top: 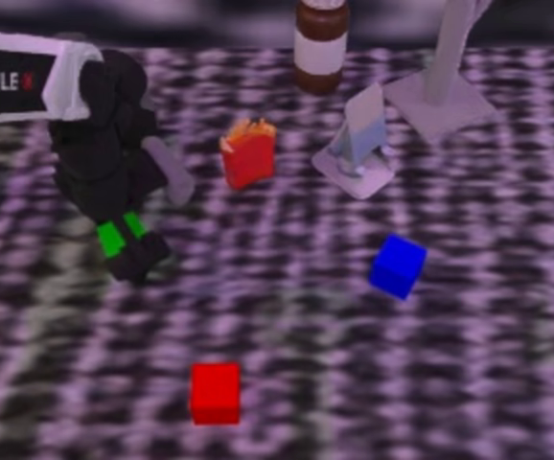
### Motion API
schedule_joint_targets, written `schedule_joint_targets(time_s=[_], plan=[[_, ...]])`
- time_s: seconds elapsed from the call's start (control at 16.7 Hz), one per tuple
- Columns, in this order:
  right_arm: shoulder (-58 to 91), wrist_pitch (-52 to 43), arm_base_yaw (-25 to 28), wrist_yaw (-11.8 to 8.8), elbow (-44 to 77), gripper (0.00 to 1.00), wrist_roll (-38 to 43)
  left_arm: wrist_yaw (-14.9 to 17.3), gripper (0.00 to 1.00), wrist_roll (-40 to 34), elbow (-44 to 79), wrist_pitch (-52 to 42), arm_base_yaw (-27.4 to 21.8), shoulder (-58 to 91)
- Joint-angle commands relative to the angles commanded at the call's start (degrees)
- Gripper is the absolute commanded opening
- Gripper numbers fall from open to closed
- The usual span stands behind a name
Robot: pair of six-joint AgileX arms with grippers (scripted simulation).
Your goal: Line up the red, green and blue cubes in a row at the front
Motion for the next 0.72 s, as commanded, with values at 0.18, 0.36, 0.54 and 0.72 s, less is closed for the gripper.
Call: schedule_joint_targets(time_s=[0.18,0.36,0.54,0.72], plan=[[0.0,0.0,0.0,0.0,0.0,1.0,0.0,0.0,1.0,0.0,-0.1,0.1,0.0,0.0],[0.0,0.0,0.0,0.0,0.0,1.0,0.0,0.0,0.85,0.0,-0.1,0.1,0.0,0.0],[0.0,0.0,0.0,0.0,0.0,1.0,0.0,0.0,0.62,0.0,-0.1,0.1,0.0,0.0],[0.0,0.0,0.0,0.0,0.0,1.0,0.0,0.0,0.4,0.0,-0.1,0.1,0.0,0.0]])
